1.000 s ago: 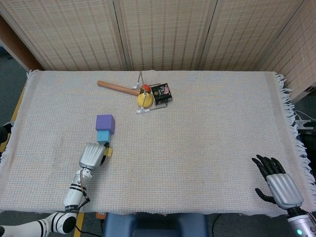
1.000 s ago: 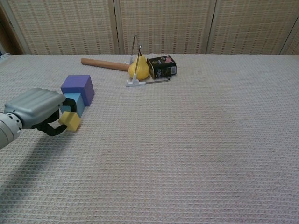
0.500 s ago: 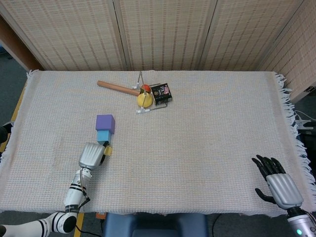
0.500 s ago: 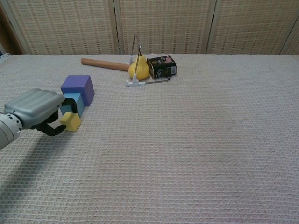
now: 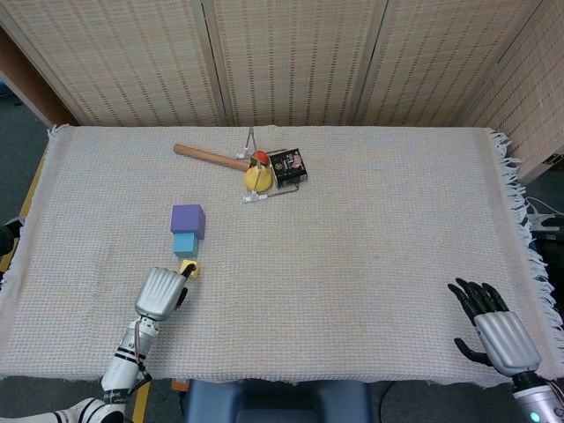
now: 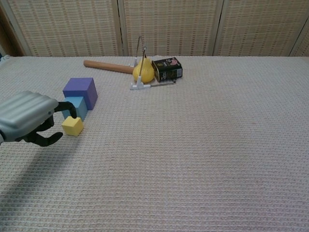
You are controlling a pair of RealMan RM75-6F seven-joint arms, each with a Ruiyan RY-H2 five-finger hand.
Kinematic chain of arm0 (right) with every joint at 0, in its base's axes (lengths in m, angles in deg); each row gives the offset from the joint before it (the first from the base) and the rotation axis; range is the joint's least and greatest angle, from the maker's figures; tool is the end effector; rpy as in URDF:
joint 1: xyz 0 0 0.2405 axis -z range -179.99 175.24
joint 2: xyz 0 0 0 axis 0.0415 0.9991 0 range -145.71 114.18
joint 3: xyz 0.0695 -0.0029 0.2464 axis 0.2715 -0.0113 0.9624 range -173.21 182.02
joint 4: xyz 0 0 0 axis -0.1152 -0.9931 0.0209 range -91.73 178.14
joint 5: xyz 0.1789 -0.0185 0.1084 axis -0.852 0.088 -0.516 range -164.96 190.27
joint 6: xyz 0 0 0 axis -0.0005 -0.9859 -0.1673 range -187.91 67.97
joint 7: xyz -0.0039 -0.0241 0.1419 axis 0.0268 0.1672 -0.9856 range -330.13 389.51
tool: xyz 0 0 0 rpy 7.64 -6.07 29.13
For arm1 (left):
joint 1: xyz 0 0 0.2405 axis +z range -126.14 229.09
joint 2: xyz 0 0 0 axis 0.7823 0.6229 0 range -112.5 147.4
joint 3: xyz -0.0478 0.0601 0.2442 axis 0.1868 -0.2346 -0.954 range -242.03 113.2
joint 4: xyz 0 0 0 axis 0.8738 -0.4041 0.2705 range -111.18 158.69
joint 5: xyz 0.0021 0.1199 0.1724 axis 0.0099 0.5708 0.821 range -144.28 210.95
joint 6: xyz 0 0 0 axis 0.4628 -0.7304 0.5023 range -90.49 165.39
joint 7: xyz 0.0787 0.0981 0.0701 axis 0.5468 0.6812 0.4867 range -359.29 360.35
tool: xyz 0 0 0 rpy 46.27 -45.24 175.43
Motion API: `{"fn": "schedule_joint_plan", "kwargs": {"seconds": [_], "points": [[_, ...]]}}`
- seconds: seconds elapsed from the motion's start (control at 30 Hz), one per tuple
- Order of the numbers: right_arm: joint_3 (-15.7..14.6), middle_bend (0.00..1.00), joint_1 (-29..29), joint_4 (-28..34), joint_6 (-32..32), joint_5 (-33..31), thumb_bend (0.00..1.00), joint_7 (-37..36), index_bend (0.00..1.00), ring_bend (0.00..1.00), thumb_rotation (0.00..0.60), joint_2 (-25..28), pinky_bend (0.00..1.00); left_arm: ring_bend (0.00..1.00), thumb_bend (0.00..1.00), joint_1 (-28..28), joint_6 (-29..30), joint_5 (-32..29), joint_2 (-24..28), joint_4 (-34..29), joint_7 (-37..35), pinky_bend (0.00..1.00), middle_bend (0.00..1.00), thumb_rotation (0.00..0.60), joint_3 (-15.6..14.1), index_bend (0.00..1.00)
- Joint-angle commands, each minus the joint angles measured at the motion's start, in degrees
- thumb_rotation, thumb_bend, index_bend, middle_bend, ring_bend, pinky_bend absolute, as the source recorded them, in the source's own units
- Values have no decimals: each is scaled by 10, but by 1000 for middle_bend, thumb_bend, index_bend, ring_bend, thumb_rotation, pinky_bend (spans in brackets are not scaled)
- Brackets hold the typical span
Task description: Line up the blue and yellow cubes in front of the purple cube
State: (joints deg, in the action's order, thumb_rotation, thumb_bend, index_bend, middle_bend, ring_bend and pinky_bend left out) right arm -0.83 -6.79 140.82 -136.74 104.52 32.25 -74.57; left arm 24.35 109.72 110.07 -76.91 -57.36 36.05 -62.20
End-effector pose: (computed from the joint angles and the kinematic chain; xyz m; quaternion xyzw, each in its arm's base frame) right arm -0.3081 -0.1417 0.1385 0.6796 -0.4323 0.2996 0.5114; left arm -0.2081 0.2672 -0.0242 -0.7477 -0.2572 -0.3196 0.5222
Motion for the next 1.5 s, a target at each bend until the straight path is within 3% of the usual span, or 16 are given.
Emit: {"fn": "schedule_joint_plan", "kwargs": {"seconds": [0.03,0.27,0.4,1.5], "points": [[-1,0,0,1,-1,2,53,0,0,0,599,0,0,1000,419,4,-8,5,4,-9,15,1000,1000,600,-13,307],[-2,0,0,1,0,4,54,-1,0,0,600,1,0,1000,621,-4,-24,6,-7,2,74,1000,1000,600,-19,259],[-2,0,0,0,1,1,53,-1,0,0,600,2,0,1000,683,-8,-23,12,-18,18,89,1000,1000,600,-15,252],[0,0,-1,1,5,-3,53,1,0,0,600,2,0,1000,688,-19,-64,-92,-38,45,198,1000,1000,600,12,177]]}}
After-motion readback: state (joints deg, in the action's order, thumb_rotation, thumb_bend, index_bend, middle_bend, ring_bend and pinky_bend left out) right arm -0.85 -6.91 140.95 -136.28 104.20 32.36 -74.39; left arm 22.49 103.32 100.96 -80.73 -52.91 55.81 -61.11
